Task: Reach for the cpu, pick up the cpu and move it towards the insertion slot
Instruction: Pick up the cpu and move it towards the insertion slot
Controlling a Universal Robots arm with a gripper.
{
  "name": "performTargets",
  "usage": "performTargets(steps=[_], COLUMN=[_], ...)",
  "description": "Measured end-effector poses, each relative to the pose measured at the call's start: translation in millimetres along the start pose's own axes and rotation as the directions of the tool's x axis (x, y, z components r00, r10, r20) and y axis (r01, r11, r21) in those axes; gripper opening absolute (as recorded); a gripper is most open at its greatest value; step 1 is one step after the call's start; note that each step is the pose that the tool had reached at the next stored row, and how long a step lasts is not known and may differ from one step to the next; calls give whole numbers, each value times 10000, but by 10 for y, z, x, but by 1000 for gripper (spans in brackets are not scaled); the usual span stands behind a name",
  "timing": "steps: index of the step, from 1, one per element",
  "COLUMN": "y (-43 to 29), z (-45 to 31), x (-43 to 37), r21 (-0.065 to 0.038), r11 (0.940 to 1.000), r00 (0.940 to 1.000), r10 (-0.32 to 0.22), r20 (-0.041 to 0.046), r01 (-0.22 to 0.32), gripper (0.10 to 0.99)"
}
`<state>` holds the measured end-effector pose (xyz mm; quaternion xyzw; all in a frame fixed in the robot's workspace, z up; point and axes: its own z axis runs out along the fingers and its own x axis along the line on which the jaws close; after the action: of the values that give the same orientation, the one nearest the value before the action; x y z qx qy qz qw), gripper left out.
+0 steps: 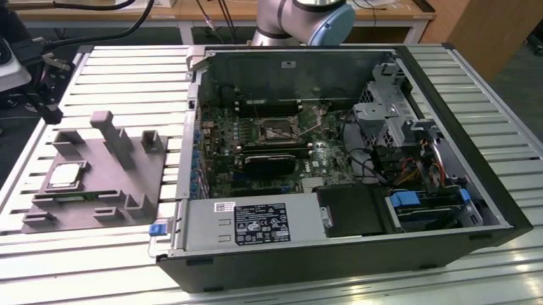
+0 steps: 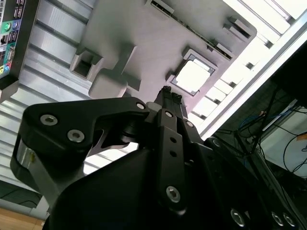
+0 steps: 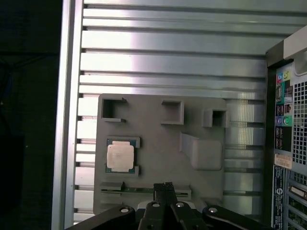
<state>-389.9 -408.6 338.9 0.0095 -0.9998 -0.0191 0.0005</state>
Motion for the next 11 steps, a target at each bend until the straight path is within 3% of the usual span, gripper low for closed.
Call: performTargets(steps=[11], y=[-2], z=[53], x=[9], r21=[0], r11=[10000], r00=[10000], r10=[0], r20=[0], r01=[0], gripper=[106])
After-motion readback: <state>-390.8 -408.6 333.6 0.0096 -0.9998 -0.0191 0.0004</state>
